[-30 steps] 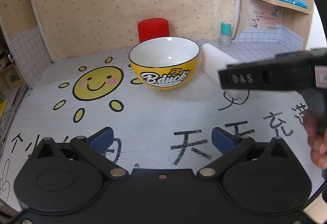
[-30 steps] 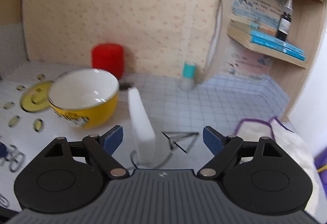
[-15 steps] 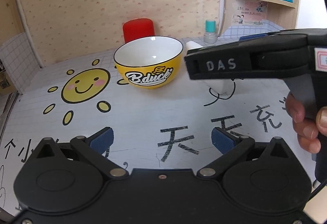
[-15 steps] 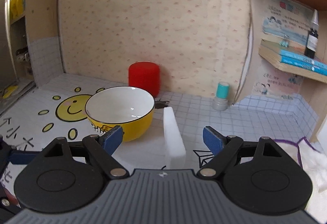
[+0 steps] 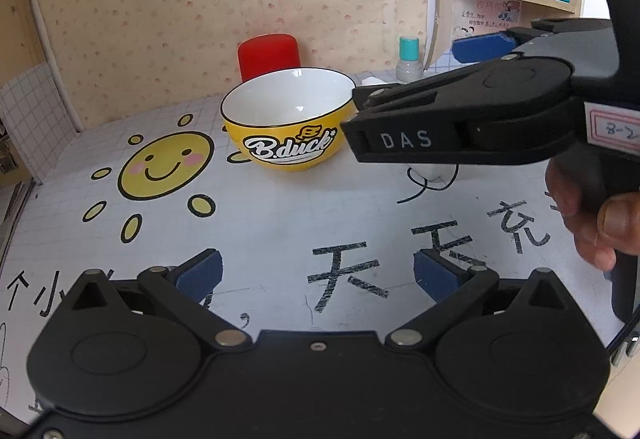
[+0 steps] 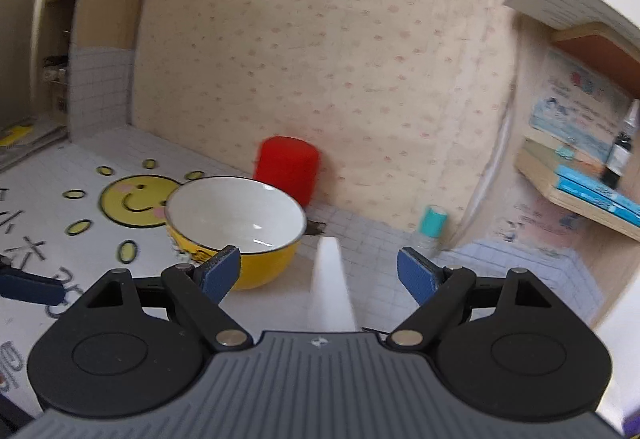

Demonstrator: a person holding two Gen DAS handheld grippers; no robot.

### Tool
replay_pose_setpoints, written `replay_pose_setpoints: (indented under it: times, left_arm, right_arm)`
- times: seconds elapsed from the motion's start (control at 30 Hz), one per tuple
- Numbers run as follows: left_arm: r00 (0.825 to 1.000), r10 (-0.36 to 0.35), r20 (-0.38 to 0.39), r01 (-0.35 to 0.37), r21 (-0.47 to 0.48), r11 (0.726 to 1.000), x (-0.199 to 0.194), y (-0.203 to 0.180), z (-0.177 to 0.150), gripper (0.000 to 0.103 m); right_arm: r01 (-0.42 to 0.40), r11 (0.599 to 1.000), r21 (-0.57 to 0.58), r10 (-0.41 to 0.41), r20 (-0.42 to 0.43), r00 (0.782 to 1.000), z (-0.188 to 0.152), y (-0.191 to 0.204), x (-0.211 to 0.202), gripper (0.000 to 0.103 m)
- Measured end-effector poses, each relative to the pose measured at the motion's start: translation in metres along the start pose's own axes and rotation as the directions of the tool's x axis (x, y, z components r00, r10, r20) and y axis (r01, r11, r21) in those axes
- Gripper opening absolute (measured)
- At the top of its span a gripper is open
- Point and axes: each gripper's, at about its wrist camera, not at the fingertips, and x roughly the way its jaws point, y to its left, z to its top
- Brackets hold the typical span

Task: Clean bowl

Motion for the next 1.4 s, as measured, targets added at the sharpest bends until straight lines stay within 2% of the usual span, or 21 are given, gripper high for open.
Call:
replay_pose_setpoints:
  times: [0.07, 0.2, 0.47, 0.7, 0.83, 0.97, 1.13, 1.23, 1.3, 1.4]
  left_arm:
    - [1.000, -0.005, -0.001, 0.005, 0.005, 1.000, 0.000, -0.001, 0.000, 0.102]
    - [1.000, -0.019, 0.004, 0.019, 0.018, 1.000, -0.001, -0.004, 0.000, 0.102]
    - [1.000, -0.023, 0.008, 0.023, 0.028, 0.999, -0.003, -0.007, -0.003, 0.102]
    - [1.000, -0.004, 0.026, 0.003, 0.040, 0.999, -0.006, -0.006, -0.005, 0.102]
    - [0.999, 0.017, 0.046, -0.020, 0.060, 0.998, -0.013, -0.009, -0.005, 0.102]
    - [0.998, 0.034, 0.056, -0.038, 0.078, 0.996, -0.017, -0.013, -0.005, 0.102]
    - [0.996, 0.064, 0.069, -0.071, 0.100, 0.992, -0.019, -0.016, -0.005, 0.102]
    - [0.992, 0.090, 0.083, -0.099, 0.117, 0.988, -0.019, -0.017, -0.006, 0.102]
    - [0.984, 0.141, 0.113, -0.155, 0.125, 0.980, -0.019, -0.015, -0.003, 0.102]
    - [0.976, 0.179, 0.124, -0.191, 0.091, 0.977, -0.018, -0.005, 0.004, 0.102]
  right_arm:
    - [-0.072, 0.997, 0.020, 0.072, 0.005, 0.997, 0.000, -0.004, 0.000, 0.086]
    - [-0.119, 0.993, -0.016, 0.120, 0.011, 0.993, 0.001, 0.002, -0.001, 0.086]
    - [-0.136, 0.985, -0.109, 0.139, 0.015, 0.990, 0.003, 0.023, -0.001, 0.086]
    - [-0.067, 0.994, -0.085, 0.069, 0.020, 0.997, 0.010, 0.017, 0.007, 0.086]
    - [0.042, 0.997, -0.065, -0.040, 0.034, 0.999, 0.011, 0.012, 0.012, 0.086]
    - [0.086, 0.996, -0.021, -0.085, 0.013, 0.996, 0.011, 0.002, 0.017, 0.086]
    - [0.103, 0.993, 0.055, -0.103, 0.002, 0.995, 0.008, -0.015, 0.018, 0.086]
    - [0.106, 0.992, 0.062, -0.106, -0.003, 0.994, 0.007, -0.019, 0.018, 0.086]
    - [0.104, 0.993, 0.062, -0.103, -0.009, 0.995, 0.005, -0.020, 0.019, 0.086]
    - [0.097, 0.994, 0.052, -0.097, -0.011, 0.995, 0.004, -0.019, 0.020, 0.086]
